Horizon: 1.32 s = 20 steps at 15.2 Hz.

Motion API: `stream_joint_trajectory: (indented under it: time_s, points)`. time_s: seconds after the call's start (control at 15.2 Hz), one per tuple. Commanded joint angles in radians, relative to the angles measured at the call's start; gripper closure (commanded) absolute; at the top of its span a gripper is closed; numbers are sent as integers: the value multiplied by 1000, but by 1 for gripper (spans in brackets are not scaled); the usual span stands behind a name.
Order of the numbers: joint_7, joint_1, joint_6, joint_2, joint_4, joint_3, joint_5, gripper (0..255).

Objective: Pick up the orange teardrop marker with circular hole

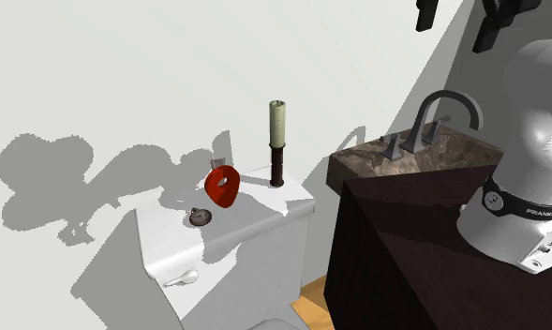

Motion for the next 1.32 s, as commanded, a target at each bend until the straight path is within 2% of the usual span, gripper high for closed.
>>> stream_joint_trajectory:
  time_s: [0.0,0.59,1.25]
  points:
    - [0,0,0,0,0,0,0,0]
    - [-154,-40,276,208,-49,-142,-111,0]
    - [-318,-70,559,553,36,-274,-159,0]
